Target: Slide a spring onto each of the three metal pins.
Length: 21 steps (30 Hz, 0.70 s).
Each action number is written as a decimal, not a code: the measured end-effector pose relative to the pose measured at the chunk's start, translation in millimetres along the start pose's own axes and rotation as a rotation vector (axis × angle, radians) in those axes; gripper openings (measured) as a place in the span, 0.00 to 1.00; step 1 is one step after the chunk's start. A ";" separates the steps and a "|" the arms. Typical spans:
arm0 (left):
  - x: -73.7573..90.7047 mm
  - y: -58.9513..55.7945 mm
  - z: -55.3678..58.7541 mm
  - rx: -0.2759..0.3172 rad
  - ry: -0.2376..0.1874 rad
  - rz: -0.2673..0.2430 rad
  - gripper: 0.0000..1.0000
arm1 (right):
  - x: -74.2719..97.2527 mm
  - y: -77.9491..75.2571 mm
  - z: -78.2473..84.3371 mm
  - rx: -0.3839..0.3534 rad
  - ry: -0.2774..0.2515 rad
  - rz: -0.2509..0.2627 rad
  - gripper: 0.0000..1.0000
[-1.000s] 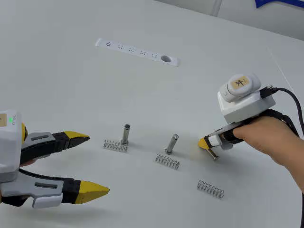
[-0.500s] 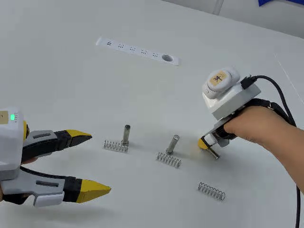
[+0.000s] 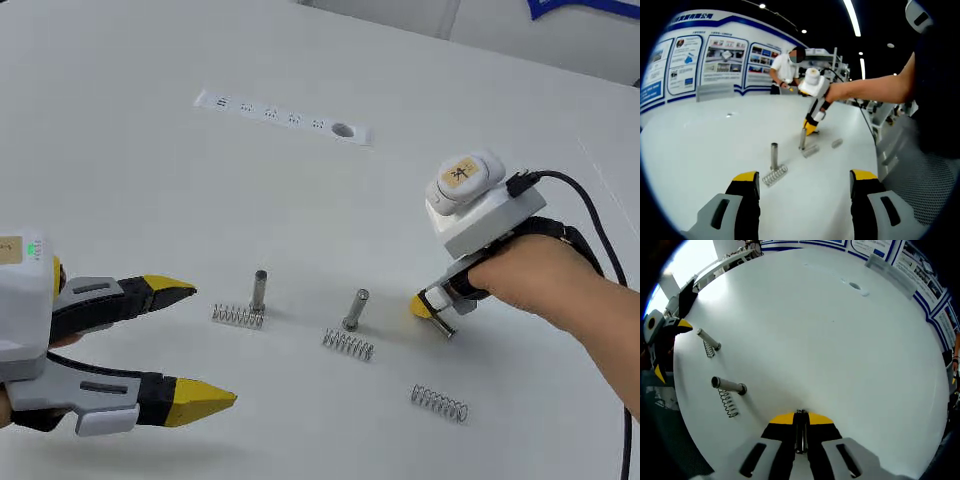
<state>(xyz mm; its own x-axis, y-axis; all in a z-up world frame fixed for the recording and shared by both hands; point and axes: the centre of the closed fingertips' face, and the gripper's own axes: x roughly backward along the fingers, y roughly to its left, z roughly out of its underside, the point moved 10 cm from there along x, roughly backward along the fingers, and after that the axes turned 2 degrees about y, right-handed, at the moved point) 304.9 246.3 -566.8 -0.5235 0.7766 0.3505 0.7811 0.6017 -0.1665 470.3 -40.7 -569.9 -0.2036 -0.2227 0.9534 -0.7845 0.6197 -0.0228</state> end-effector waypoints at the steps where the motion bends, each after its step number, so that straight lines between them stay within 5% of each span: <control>1: 1.3 -1.2 -1.4 -0.004 -0.001 0.000 0.75 | 3.0 1.9 1.2 -0.009 -0.032 0.008 0.09; 21: 2.7 -6.3 -13.4 -0.047 -0.004 0.002 0.74 | 42.4 7.6 29.6 -0.073 -0.198 0.026 0.09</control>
<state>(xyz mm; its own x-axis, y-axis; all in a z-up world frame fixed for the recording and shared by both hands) 303.1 242.1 -552.4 -0.5236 0.7784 0.3463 0.7972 0.5911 -0.1232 438.3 -67.7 -538.6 -0.3400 -0.3451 0.8748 -0.7343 0.6786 -0.0176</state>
